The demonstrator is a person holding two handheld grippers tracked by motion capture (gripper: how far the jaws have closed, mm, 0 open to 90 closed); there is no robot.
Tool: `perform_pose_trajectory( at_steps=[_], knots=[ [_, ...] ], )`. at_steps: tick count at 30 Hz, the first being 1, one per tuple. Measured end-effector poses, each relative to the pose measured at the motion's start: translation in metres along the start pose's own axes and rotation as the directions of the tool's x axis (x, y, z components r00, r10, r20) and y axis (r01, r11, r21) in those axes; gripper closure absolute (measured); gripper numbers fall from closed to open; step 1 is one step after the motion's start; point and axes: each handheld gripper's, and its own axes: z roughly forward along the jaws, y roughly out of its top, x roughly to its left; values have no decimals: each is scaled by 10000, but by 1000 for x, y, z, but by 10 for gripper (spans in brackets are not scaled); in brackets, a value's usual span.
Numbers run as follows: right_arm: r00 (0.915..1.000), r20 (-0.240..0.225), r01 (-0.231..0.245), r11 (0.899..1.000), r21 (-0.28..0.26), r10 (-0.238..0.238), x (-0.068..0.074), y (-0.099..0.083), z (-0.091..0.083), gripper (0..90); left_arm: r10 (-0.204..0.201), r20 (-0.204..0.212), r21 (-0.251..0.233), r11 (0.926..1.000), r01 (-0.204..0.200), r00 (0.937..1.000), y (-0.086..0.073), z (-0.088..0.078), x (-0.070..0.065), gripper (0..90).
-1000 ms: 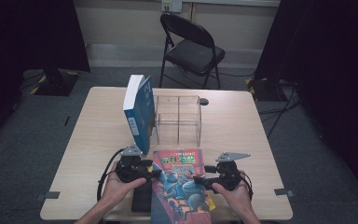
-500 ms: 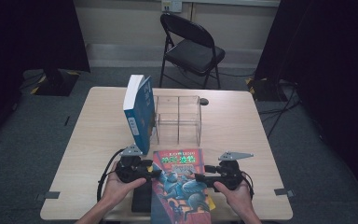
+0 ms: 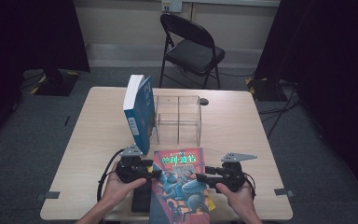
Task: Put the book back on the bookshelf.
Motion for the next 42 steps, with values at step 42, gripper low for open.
perform_pose_trajectory(
  at_steps=[42],
  knots=[
    [9883, -1514, -139, 9992, 379, 195, -4, 35, 49, 736, 22, -44, -215, 9998, -23, 10000, -2, 2, 0, 335]
  ],
)
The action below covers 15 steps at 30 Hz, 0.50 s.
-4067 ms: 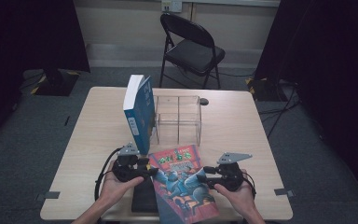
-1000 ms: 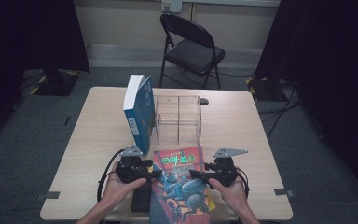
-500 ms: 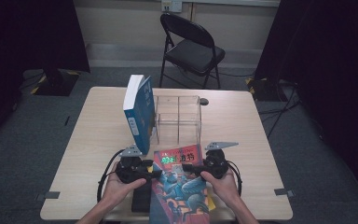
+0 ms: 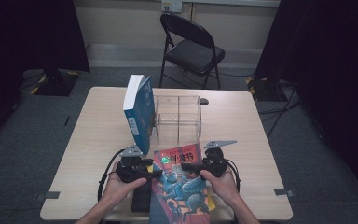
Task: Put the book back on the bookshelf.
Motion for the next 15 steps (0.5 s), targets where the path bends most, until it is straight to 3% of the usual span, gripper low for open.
perform_pose_trajectory(
  at_steps=[5, 9, 15],
  knots=[
    [9999, -83, 81, 9998, -154, -82, 2, 1, -3, 790, -13, -136, -74, 10000, 12, 9999, -1, -1, 0, 315],
    [9998, -89, 182, 9994, -293, -185, 6, 2, -4, 809, -288, -119, -122, 9995, 287, 9995, -1, -3, 3, 318],
    [9994, -15, 357, 9979, -534, -359, 11, 3, -7, 818, -513, 144, -193, 9985, 516, 9986, -1, -4, 6, 308]
  ],
)
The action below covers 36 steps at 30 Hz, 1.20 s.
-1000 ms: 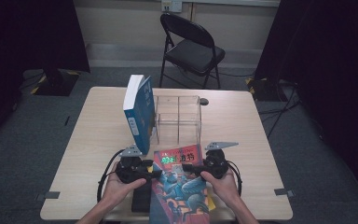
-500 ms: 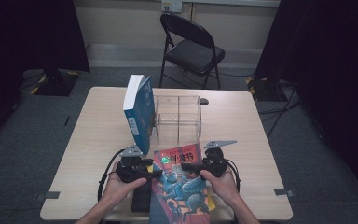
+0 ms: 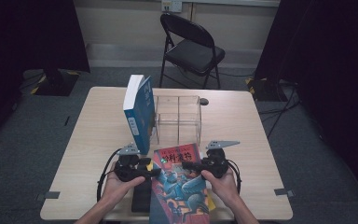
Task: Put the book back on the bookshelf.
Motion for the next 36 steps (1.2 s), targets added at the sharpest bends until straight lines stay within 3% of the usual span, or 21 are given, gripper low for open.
perform_pose_trajectory(
  at_steps=[3, 7, 10, 12, 13, 21, 22, 23, 29, 32, 34, 36],
  knots=[
    [10000, 20, 39, 9999, -122, -38, 3, 0, -2, 823, -84, 388, 12, 10000, 84, 9992, 0, 2, 0, 310],
    [9999, 52, 91, 9997, -222, -90, 6, 2, -3, 826, -186, 512, -27, 9998, 187, 9985, 0, 2, 0, 297],
    [9999, 62, 157, 9994, -313, -156, 8, 2, -5, 827, -491, 743, -56, 9988, 496, 9960, 0, 2, 2, 296],
    [9998, 25, 192, 9991, -378, -191, 9, 2, -5, 828, -936, 1005, -147, 9953, 956, 9905, 0, 2, 6, 305],
    [9998, -33, 178, 9991, -374, -179, 9, 3, -6, 829, -1171, 1276, -143, 9927, 1199, 9849, 0, 2, 8, 330],
    [9994, -200, 265, 9981, -557, -276, 14, 6, -7, 835, -1393, 1821, -146, 9894, 1443, 9734, 3, -1, 11, 370],
    [9992, -226, 312, 9978, -588, -326, 15, 7, -8, 837, -1522, 1970, -207, 9870, 1593, 9685, 3, -2, 12, 378],
    [9986, -298, 407, 9971, -646, -426, 16, 8, -10, 840, -1654, 2480, -328, 9833, 1789, 9545, 3, -4, 15, 414],
    [9983, -239, 517, 9968, -603, -532, 19, 10, -12, 849, -1794, 2668, -426, 9794, 1975, 9469, 5, -5, 13, 446],
    [9982, -279, 504, 9966, -646, -522, 19, 11, -13, 849, -1895, 3027, -471, 9759, 2132, 9341, 7, -6, 12, 475],
    [9981, -286, 524, 9960, -722, -546, 20, 12, -15, 850, -1875, 3096, -582, 9748, 2154, 9322, 10, -7, 10, 495],
    [9981, -60, 611, 9963, -611, -616, 22, 14, -15, 850, -1560, 3013, -633, 9811, 1830, 9407, 15, -8, 6, 545]
  ],
)
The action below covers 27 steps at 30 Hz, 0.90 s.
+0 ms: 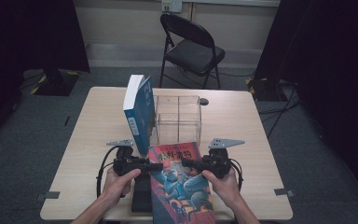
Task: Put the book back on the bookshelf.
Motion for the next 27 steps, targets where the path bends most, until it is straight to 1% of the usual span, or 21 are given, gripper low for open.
perform_pose_trajectory(
  at_steps=[1, 2, 3, 7, 10, 11, 12, 14, 17, 19, 22, 24, 25, 27],
  knots=[
    [10000, 66, 24, 10000, 90, -25, 1, 1, 0, 850, 68, -90, -8, 10000, -68, 9999, 1, 1, -2, 555],
    [10000, 35, 38, 10000, 85, -38, 1, 2, 0, 849, 86, -153, -112, 9999, -88, 9998, 1, 1, -4, 555],
    [10000, 34, 78, 9999, 76, -78, 2, 4, -2, 849, 62, -94, -131, 9999, -64, 9999, 4, 1, -5, 570],
    [9997, 158, 179, 9998, 44, -179, 6, 8, -5, 850, 62, -112, -201, 9998, -64, 9999, 8, 0, -7, 583],
    [9997, 181, 147, 9998, -117, -145, 7, 11, -8, 850, 181, -145, -319, 9993, -185, 9997, 13, 0, -12, 596],
    [9998, 160, 122, 9998, -174, -119, 6, 11, -9, 850, 287, -132, -333, 9990, -291, 9995, 15, 0, -13, 603],
    [9998, 155, 93, 9996, -251, -89, 7, 12, -10, 850, 297, -95, -391, 9988, -300, 9995, 17, -1, -14, 609],
    [9997, 187, 168, 9992, -367, -162, 9, 15, -14, 850, 425, -124, -449, 9981, -430, 9990, 22, -1, -16, 618],
    [9996, 221, 203, 9983, -543, -191, 12, 19, -17, 850, 660, -288, -680, 9954, -678, 9974, 28, -4, -22, 628],
    [9992, 247, 331, 9970, -695, -315, 15, 24, -19, 850, 716, -327, -715, 9947, -738, 9969, 32, -6, -24, 642],
    [9990, 254, 375, 9962, -788, -356, 16, 27, -20, 850, 986, -502, -857, 9910, -1026, 9939, 39, -9, -29, 649],
    [9989, 260, 414, 9949, -918, -392, 15, 31, -22, 850, 1308, -555, -978, 9859, -1358, 9899, 45, -11, -33, 656],
    [9989, 262, 414, 9940, -1008, -389, 15, 33, -23, 850, 1494, -596, -1071, 9821, -1551, 9870, 49, -13, -36, 662],
    [9990, 212, 418, 9921, -1185, -396, 15, 38, -25, 850, 1595, -650, -1238, 9782, -1665, 9851, 55, -15, -40, 677]
  ],
)
